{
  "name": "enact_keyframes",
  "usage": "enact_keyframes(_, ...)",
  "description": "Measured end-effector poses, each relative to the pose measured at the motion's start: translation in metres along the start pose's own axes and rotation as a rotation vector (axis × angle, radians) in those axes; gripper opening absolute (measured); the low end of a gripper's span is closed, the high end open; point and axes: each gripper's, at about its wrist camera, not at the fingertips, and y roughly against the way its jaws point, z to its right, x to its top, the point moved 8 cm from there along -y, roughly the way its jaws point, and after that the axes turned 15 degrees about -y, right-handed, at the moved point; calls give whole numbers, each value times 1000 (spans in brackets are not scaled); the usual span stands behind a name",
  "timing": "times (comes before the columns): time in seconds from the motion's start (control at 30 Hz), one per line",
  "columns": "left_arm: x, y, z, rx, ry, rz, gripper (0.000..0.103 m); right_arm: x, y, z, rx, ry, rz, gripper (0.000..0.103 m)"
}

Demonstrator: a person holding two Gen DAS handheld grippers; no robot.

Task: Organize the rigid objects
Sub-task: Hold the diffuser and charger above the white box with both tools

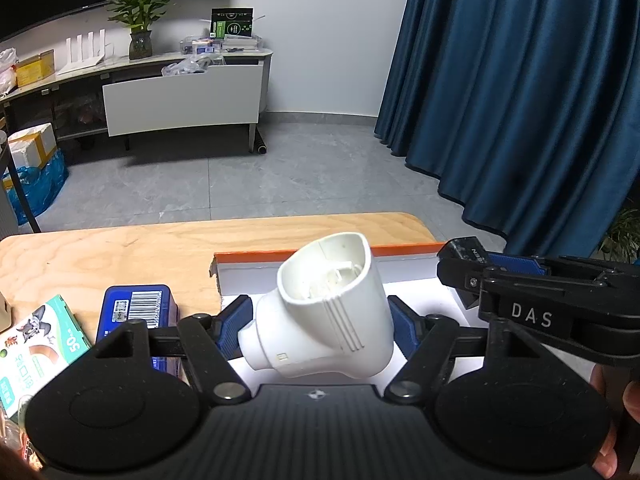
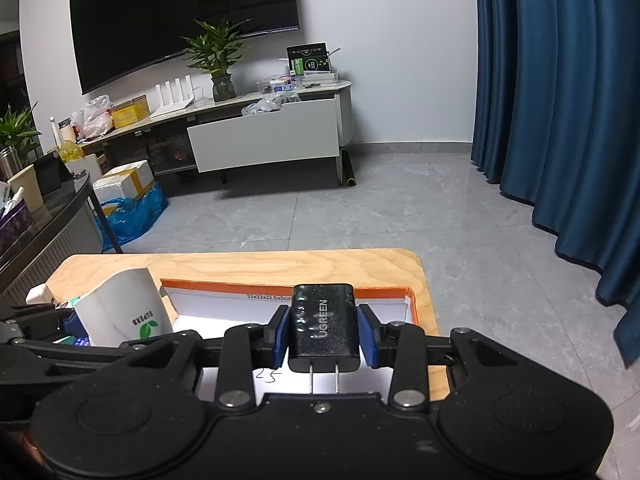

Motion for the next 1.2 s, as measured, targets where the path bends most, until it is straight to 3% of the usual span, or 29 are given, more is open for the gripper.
enact_keyframes(1.2,0,-2,2,-11,-2,3,73,0,-6,4,-19,4,0,44)
